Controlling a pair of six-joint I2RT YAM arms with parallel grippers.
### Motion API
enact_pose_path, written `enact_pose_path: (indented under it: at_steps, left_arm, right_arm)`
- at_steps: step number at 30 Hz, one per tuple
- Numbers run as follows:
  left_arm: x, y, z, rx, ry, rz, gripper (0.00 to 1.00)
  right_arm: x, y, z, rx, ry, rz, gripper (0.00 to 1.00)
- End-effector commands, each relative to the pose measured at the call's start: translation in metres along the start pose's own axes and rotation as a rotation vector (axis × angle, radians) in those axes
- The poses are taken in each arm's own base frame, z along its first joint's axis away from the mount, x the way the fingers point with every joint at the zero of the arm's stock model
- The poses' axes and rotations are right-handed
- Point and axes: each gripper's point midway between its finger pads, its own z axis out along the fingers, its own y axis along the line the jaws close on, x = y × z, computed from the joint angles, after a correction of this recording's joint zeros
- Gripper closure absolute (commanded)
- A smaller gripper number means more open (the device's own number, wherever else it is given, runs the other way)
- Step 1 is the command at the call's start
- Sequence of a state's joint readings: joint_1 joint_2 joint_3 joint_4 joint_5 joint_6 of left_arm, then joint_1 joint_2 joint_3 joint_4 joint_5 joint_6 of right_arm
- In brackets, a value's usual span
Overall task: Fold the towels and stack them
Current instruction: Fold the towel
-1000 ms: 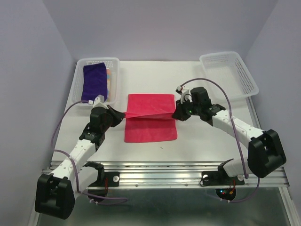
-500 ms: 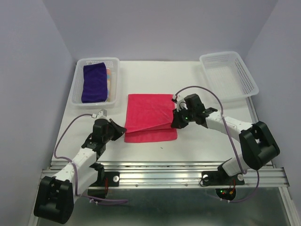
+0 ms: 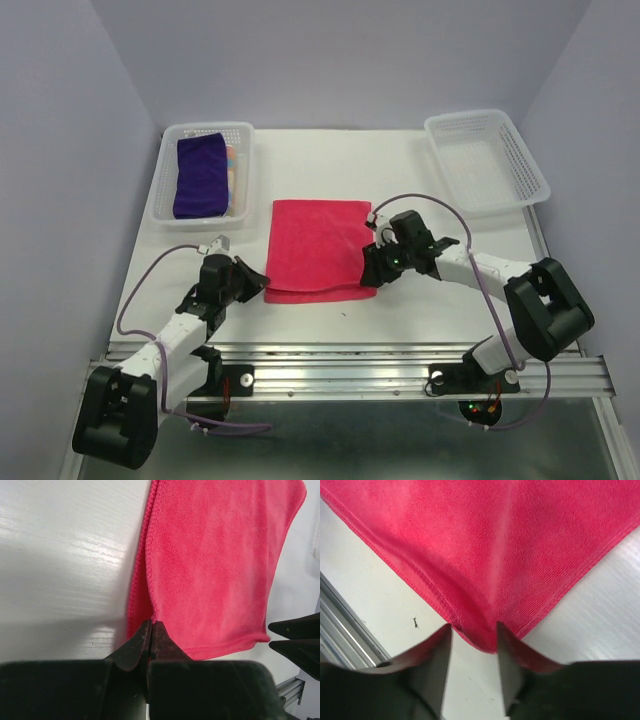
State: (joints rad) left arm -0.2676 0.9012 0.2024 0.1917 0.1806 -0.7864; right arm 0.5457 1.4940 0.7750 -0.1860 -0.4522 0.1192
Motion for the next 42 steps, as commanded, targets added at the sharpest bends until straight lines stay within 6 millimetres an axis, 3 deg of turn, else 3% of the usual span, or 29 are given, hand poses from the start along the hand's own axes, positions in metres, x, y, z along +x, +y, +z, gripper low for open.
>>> enact_pose_path:
  at_steps: [1,4,5,6,7,10,13,18,21,22,24,25,26,27,28,29,31,32,33,34,36,38,39,40,42]
  left_arm:
    - [-0.001,-0.010,-0.003,0.043,0.004,0.025,0.91]
    - [-0.002,-0.014,-0.009,0.036,0.015,0.022,0.77]
    - [-0.005,-0.016,-0.013,0.036,-0.002,0.010,0.59]
    - [-0.003,-0.015,-0.015,0.031,-0.002,0.003,0.51]
    - [-0.003,-0.016,-0.017,0.026,-0.003,-0.014,0.44]
    - [-0.012,-0.018,-0.028,0.000,-0.045,-0.041,0.29]
    - [-0.022,-0.025,-0.038,0.007,-0.094,-0.061,0.04]
    - [-0.038,-0.040,-0.039,0.026,-0.127,-0.036,0.01]
    - [-0.054,-0.060,-0.033,0.039,-0.135,0.036,0.01]
    - [-0.061,-0.068,-0.030,0.053,-0.147,0.057,0.01]
    - [-0.077,-0.093,-0.028,0.086,-0.166,0.129,0.01]
    - [-0.074,-0.093,-0.016,0.056,-0.133,0.146,0.01]
    - [-0.082,-0.103,-0.007,0.042,-0.137,0.188,0.01]
    - [-0.090,-0.116,-0.011,0.063,-0.163,0.209,0.01]
    - [-0.092,-0.113,0.001,0.023,-0.156,0.226,0.01]
    - [-0.106,-0.125,0.002,0.021,-0.192,0.238,0.01]
    - [-0.120,-0.135,0.017,0.003,-0.212,0.254,0.01]
    - [-0.127,-0.136,0.022,-0.020,-0.224,0.272,0.01]
    - [-0.126,-0.134,0.036,-0.041,-0.202,0.292,0.01]
    - [-0.135,-0.150,0.039,-0.012,-0.210,0.307,0.01]
    - [-0.136,-0.152,0.059,-0.025,-0.173,0.368,0.01]
    - [-0.149,-0.169,0.068,-0.012,-0.183,0.392,0.01]
    - [-0.144,-0.161,0.083,-0.043,-0.149,0.407,0.01]
    - [-0.154,-0.171,0.085,-0.040,-0.165,0.420,0.01]
    - [-0.157,-0.167,0.100,-0.071,-0.161,0.435,0.01]
  right_arm:
    - [0.007,0.006,-0.004,-0.013,-0.021,0.015,0.48]
    - [0.013,0.013,-0.011,-0.026,-0.029,0.041,0.33]
    - [0.012,0.017,-0.016,-0.032,-0.042,0.045,0.28]
    - [0.016,0.018,-0.018,-0.034,-0.045,0.051,0.09]
    - [0.011,0.021,-0.022,-0.038,-0.063,0.049,0.00]
    - [-0.004,0.032,-0.037,-0.058,-0.133,0.037,0.00]
    - [-0.021,0.037,-0.052,-0.037,-0.205,0.023,0.00]
    - [-0.064,0.041,-0.067,-0.003,-0.325,0.081,0.00]
    - [-0.088,0.020,-0.069,0.133,-0.375,0.126,0.00]
    - [-0.106,0.018,-0.074,0.160,-0.412,0.129,0.00]
    - [-0.114,-0.002,-0.066,0.254,-0.406,0.187,0.00]
    - [-0.120,-0.006,-0.063,0.271,-0.403,0.192,0.00]
    - [-0.128,-0.016,-0.059,0.314,-0.396,0.214,0.00]
    - [-0.134,-0.023,-0.055,0.342,-0.389,0.224,0.00]
    - [-0.138,-0.033,-0.054,0.382,-0.385,0.231,0.00]
    - [-0.148,-0.052,-0.049,0.448,-0.368,0.249,0.00]
    - [-0.154,-0.069,-0.044,0.502,-0.343,0.275,0.00]
    - [-0.169,-0.075,-0.047,0.510,-0.351,0.272,0.00]
    - [-0.165,-0.087,-0.034,0.527,-0.314,0.277,0.00]
    - [-0.168,-0.092,-0.030,0.532,-0.304,0.271,0.03]
    - [-0.183,-0.104,-0.031,0.551,-0.306,0.258,0.05]
    - [-0.180,-0.123,-0.020,0.574,-0.272,0.262,0.08]
    - [-0.188,-0.127,-0.019,0.570,-0.280,0.259,0.09]
    - [-0.190,-0.131,-0.016,0.565,-0.277,0.259,0.11]
    - [-0.187,-0.144,-0.003,0.545,-0.242,0.257,0.15]
